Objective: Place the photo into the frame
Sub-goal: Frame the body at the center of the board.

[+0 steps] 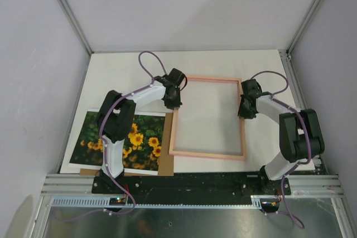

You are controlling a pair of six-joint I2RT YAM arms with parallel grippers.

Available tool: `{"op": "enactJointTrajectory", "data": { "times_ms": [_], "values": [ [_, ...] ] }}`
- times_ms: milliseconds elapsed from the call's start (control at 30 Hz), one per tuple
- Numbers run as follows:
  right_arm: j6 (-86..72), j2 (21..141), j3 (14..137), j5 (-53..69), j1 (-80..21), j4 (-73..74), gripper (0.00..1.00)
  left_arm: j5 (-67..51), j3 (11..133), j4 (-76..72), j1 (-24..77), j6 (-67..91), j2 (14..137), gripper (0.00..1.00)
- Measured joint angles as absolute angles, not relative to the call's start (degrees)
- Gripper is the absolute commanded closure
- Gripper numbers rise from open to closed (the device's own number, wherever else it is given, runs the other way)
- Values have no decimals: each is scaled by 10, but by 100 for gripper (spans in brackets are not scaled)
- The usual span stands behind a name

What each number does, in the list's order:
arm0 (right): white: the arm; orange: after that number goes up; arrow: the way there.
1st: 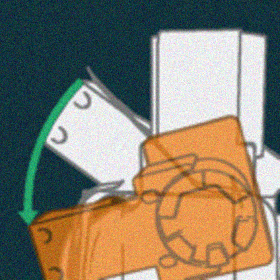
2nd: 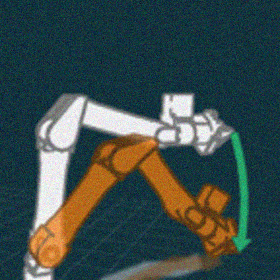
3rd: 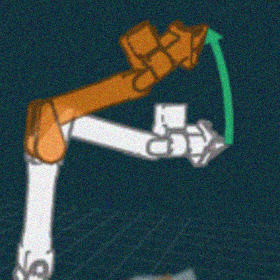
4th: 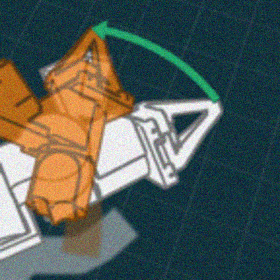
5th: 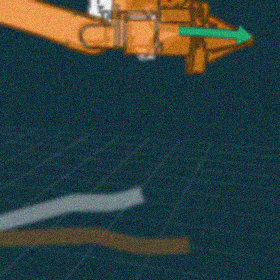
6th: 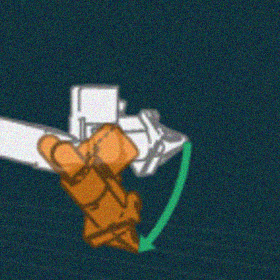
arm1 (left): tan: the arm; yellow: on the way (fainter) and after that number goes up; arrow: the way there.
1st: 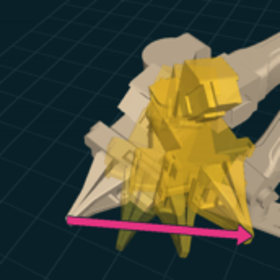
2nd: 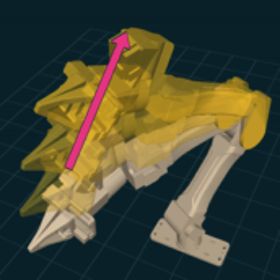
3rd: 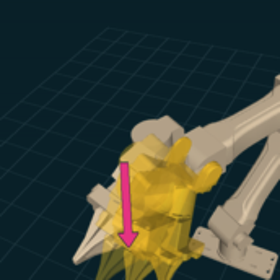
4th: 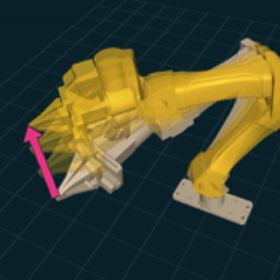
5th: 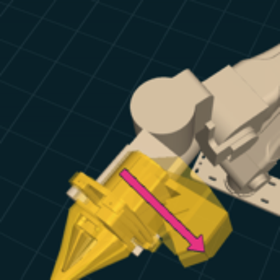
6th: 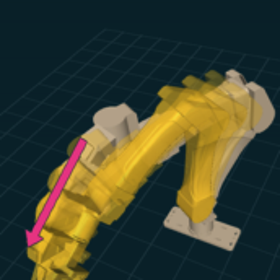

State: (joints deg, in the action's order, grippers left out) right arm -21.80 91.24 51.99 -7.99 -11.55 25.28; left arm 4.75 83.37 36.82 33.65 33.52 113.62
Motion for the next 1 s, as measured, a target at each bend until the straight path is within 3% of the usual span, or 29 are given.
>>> {"op": "enactJointTrajectory", "data": {
  "times_ms": [133, 267, 733, 1000],
  "values": [
    [-222, 953, 565, -86, -101, 242, 51, 58, 855, 364, 342, 370, 1162, 100],
    [-224, 973, 598, -95, -87, 226, 41, 68, 864, 357, 355, 406, 1173, 100],
    [-236, 969, 663, -90, -82, 235, 35, 63, 927, 334, 377, 457, 1223, 100],
    [-239, 907, 664, -86, -84, 269, 34, 55, 972, 331, 380, 460, 1254, 100]
  ]
}}
